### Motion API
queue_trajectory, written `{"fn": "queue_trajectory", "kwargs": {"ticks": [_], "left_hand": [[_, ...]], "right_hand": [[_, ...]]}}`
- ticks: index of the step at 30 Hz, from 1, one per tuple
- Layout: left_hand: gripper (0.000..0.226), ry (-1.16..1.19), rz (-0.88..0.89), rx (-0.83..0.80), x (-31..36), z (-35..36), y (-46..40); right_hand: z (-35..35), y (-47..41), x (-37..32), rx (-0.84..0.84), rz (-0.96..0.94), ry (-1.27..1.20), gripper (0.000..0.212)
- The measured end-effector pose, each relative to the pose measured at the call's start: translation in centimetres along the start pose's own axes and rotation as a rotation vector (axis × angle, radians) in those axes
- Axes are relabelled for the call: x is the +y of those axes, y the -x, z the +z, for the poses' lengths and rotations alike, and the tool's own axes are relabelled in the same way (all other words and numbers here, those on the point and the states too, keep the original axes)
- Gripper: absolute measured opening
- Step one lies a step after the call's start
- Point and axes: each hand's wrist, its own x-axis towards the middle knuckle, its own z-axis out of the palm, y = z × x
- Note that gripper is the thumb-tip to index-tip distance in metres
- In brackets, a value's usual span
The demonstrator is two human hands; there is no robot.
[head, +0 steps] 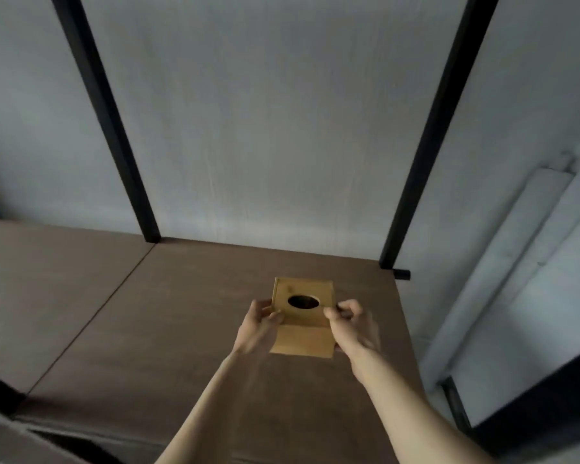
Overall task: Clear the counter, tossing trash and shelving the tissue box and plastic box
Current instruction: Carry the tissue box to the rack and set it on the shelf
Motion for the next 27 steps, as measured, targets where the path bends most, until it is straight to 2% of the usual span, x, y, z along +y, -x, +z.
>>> {"fn": "queue_trajectory", "kwargs": {"ticks": [3, 7, 10, 15, 27], "left_hand": [[0.039, -0.015, -0.037, -0.049, -2.1, 1.3, -0.5], [0.037, -0.038, -0.077, -0.110, -4.6, 3.0, -0.3], [0.048, -0.049, -0.094, -0.141, -6.1, 3.9, 0.5], [0.037, -0.078, -0.106, -0.129, -8.2, 5.1, 0.8], [0.042, -0.220, -0.083, -0.141, -11.6, 6.6, 0.8]], "right_hand": [[0.1, 0.4, 2.5, 0.024, 0.059, -0.008, 0.018], [0.3, 0.9, 5.9, 0.050, 0.122, -0.018, 0.016], [0.3, 1.4, 7.7, 0.039, 0.155, 0.002, 0.015], [0.5, 2.0, 9.6, 0.025, 0.160, 0.062, 0.019], [1.5, 2.7, 12.3, -0.025, 0.208, 0.083, 0.020]]}}
